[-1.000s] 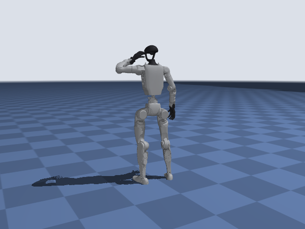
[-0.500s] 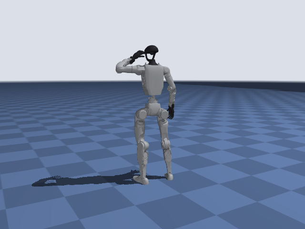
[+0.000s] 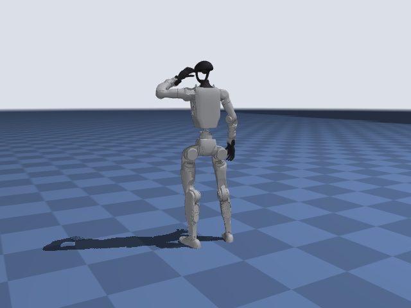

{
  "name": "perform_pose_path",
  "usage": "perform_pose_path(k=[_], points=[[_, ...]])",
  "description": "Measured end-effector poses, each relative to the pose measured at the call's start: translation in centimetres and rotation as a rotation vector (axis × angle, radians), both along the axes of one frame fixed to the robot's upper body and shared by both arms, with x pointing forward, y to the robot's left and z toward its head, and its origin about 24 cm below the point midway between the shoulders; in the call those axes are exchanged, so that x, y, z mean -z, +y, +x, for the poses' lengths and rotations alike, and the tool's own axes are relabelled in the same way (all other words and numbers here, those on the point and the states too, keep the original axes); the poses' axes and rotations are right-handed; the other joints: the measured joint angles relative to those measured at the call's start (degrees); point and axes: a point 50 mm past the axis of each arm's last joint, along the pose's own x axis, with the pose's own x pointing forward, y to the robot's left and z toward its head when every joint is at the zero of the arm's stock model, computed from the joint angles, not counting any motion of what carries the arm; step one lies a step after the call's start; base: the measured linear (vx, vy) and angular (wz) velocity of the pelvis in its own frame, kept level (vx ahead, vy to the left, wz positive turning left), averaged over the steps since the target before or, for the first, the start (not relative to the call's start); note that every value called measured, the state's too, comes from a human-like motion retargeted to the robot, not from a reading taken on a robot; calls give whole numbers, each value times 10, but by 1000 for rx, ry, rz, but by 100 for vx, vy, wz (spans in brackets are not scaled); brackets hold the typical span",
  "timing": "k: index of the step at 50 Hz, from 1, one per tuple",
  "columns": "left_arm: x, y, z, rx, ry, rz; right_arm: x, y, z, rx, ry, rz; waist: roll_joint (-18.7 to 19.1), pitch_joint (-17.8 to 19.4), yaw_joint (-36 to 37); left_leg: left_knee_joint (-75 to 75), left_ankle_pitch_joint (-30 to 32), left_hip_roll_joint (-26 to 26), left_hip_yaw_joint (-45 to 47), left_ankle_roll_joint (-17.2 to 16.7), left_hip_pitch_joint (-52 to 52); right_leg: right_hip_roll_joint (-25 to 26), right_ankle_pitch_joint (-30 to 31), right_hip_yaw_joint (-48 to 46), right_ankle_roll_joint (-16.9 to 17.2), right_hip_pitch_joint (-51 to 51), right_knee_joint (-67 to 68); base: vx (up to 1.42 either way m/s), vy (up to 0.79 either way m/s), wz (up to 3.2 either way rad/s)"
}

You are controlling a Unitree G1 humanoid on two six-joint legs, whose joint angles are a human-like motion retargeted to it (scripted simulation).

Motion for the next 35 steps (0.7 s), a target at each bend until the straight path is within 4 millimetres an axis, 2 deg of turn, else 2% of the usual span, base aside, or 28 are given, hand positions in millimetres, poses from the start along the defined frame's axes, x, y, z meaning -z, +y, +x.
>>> perform_pose_path(k=[8, 14, 18, 23, 26, 29, 32, 35], points=[[0, 2, 3, -21, 2, -5, -1, -1, 0, -18, -3, 2, -1, 0, 1, 0, 0, 0, 0, 0, 0, 0, 0, 0, 1, -1, 0, 0, 0, 0], [-4, 10, 13, -55, 44, -60, -1, 1, -1, -5, -6, 5, -4, 1, 2, 0, 1, 0, -1, 0, -1, 0, 1, -1, 0, 0, 0, 0, 0, 0], [-2, 20, 29, -93, 137, -110, 0, 4, -1, 10, -11, 15, -7, 2, 3, 0, 2, 0, -2, 0, -1, 0, 1, -2, 0, 0, 0, 0, 0, 0], [10, 44, 61, -196, 335, -176, 1, 8, 0, 14, -10, 30, -11, 4, 4, 0, 3, -1, -4, 0, -2, -1, 0, -4, -1, 0, 0, 0, 0, 0], [25, 64, 83, -268, 494, -235, 2, 10, 1, 20, -12, 34, -13, 5, 2, 0, 4, -1, -4, 0, -3, -1, 0, -4, -1, 0, 0, 0, 0, 0], [50, 88, 104, -338, 669, -309, 2, 11, 5, 31, -19, 36, -14, 7, -1, 0, 4, -2, -4, 0, -3, -2, 0, -4, -2, 0, 0, 0, 0, 0], [86, 110, 119, -398, 853, -390, 2, 12, 9, 37, -28, 35, -14, 10, -6, 0, 4, -2, -3, 0, -3, -2, 0, -2, -2, -1, 1, 0, 0, 0], [134, 127, 127, -441, 1050, -473, 1, 12, 14, 35, -38, 32, -13, 12, -12, 0, 4, -3, -2, 0, -4, -3, 0, -1, -2, -3, 2, 0, 0, 0]])
